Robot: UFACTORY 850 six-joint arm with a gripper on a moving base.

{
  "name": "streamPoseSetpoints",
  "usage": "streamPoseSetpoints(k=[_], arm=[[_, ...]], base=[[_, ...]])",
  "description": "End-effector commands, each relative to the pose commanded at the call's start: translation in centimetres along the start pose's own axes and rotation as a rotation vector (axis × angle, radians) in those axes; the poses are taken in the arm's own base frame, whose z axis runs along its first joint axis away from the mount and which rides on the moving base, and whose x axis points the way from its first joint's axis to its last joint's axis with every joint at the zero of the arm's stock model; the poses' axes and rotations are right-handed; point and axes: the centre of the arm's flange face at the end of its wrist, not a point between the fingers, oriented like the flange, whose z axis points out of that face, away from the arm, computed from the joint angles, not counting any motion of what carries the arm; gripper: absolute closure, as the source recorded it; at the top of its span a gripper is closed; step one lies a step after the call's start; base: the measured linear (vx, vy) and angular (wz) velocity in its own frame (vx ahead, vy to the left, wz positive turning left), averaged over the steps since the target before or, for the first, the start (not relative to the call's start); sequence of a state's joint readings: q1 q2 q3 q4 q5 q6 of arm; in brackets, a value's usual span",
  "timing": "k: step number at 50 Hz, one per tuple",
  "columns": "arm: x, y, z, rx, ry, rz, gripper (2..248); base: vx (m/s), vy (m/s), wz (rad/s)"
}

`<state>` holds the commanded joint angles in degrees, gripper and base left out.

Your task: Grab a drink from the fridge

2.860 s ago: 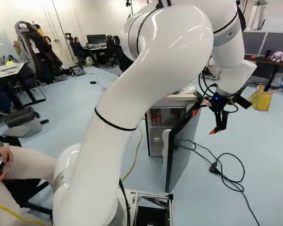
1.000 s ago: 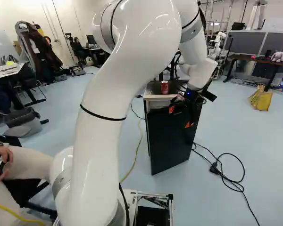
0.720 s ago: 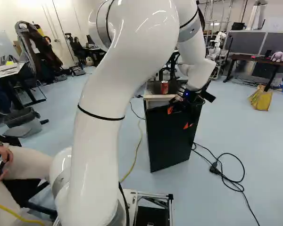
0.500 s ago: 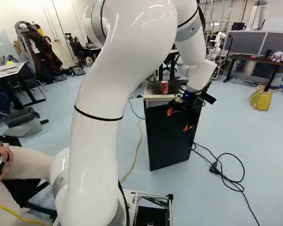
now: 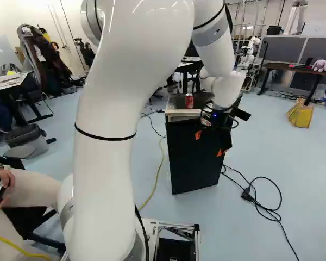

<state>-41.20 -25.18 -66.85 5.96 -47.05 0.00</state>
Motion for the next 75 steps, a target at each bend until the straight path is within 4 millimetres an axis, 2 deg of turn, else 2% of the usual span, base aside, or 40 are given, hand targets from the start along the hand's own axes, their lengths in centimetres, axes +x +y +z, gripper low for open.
streamPoseSetpoints(k=[13,30,62,75], arm=[[-1.3,0.2,0.3,-0.087,0.076,-0.1,3],[-2.8,-0.8,0.5,-0.185,0.181,-0.268,3],[-5.2,-4.9,0.5,-0.301,0.388,-0.639,3],[-5.9,-6.2,0.9,-0.31,0.422,-0.724,3]], base=[[0.0,0.0,0.0],[0.0,0.0,0.0],[0.0,0.0,0.0],[0.0,0.0,0.0]])
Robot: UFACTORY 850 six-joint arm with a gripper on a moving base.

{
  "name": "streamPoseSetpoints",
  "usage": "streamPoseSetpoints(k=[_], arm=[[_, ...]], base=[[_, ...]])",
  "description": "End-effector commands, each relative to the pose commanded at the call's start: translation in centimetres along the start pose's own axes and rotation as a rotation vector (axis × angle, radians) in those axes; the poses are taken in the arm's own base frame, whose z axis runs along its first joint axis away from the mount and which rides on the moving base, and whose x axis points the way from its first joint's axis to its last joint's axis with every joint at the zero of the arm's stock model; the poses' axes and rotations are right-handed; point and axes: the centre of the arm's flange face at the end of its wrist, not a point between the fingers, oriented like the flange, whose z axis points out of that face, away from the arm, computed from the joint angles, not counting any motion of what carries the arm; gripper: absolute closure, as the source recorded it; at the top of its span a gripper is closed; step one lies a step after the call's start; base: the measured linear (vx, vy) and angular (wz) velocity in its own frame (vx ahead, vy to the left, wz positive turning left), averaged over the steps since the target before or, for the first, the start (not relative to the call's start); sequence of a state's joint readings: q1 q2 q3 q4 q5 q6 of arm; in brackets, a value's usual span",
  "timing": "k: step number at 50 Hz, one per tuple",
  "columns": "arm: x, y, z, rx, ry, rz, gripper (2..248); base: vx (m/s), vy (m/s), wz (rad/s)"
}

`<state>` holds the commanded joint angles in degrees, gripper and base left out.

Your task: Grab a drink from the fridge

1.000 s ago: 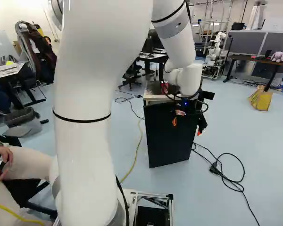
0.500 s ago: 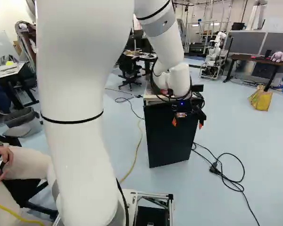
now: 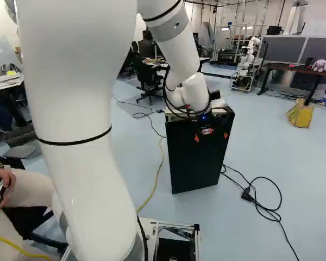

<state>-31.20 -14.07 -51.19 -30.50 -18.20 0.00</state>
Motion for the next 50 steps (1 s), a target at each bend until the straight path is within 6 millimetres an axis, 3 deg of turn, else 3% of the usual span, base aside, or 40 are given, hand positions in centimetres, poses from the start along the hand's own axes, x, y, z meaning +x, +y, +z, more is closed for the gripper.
streamPoseSetpoints(k=[50], arm=[[1.3,-1.3,7.1,0.056,-0.013,-0.025,3]], base=[[0.0,0.0,0.0]])
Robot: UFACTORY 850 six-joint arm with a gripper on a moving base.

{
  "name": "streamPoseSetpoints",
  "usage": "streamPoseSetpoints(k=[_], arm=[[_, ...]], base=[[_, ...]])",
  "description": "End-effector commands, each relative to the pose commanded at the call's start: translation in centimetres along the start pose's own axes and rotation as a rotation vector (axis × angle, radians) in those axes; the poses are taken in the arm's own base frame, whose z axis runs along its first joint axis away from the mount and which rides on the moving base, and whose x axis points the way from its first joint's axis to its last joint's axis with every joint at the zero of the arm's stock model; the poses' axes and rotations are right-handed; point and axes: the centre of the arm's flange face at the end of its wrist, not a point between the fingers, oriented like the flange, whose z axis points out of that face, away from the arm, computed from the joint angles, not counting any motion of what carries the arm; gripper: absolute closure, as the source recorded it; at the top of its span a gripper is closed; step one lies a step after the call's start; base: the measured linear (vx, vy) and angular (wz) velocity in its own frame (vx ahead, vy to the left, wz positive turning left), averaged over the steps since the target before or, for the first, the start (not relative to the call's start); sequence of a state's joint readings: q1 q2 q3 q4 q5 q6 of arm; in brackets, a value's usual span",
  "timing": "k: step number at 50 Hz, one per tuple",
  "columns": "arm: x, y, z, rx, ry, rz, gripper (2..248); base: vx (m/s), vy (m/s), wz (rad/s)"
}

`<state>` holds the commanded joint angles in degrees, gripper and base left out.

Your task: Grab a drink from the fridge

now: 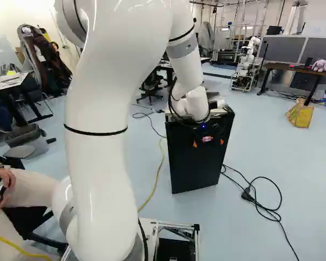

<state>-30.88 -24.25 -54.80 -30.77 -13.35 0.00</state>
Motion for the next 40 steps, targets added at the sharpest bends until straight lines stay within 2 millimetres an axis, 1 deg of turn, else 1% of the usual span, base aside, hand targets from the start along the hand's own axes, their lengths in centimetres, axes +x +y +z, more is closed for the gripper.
streamPoseSetpoints(k=[10,23,40], arm=[[0.9,-0.2,1.0,0.007,0.033,-0.006,3],[2.0,-0.4,1.2,0.008,0.084,-0.015,3],[3.0,-0.8,1.4,0.009,0.098,-0.027,3]], base=[[0.0,0.0,0.0],[0.0,0.0,0.0],[0.0,0.0,0.0]])
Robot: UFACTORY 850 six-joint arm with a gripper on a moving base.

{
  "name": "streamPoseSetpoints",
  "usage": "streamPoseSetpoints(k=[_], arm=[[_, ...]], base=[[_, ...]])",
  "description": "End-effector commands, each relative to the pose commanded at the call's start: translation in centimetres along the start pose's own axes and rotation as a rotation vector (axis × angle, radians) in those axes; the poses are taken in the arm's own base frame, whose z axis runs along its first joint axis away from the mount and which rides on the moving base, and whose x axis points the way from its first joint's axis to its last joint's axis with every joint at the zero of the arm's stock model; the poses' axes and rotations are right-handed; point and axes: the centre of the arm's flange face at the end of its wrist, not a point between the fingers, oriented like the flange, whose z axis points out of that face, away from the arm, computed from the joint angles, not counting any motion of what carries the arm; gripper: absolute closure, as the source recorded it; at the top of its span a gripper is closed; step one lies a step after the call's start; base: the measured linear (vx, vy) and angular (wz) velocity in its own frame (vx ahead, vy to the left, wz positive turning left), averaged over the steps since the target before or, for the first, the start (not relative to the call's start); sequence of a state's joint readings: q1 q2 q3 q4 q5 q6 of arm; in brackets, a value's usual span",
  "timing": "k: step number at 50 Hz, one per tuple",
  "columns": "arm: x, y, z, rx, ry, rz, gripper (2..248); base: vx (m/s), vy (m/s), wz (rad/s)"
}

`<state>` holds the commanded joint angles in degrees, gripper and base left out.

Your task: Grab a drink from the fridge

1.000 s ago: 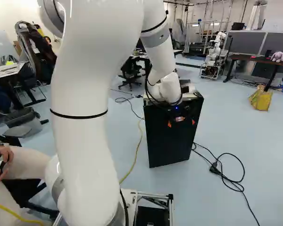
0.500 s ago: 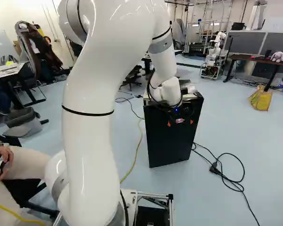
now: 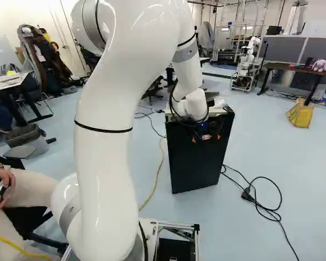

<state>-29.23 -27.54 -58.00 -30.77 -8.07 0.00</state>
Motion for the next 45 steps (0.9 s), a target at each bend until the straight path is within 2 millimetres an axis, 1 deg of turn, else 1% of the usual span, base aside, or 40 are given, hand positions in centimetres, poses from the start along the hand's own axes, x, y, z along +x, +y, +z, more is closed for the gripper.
streamPoseSetpoints(k=[45], arm=[[2.4,-1.3,0.5,0.006,0.021,-0.035,3]], base=[[0.0,0.0,0.0]])
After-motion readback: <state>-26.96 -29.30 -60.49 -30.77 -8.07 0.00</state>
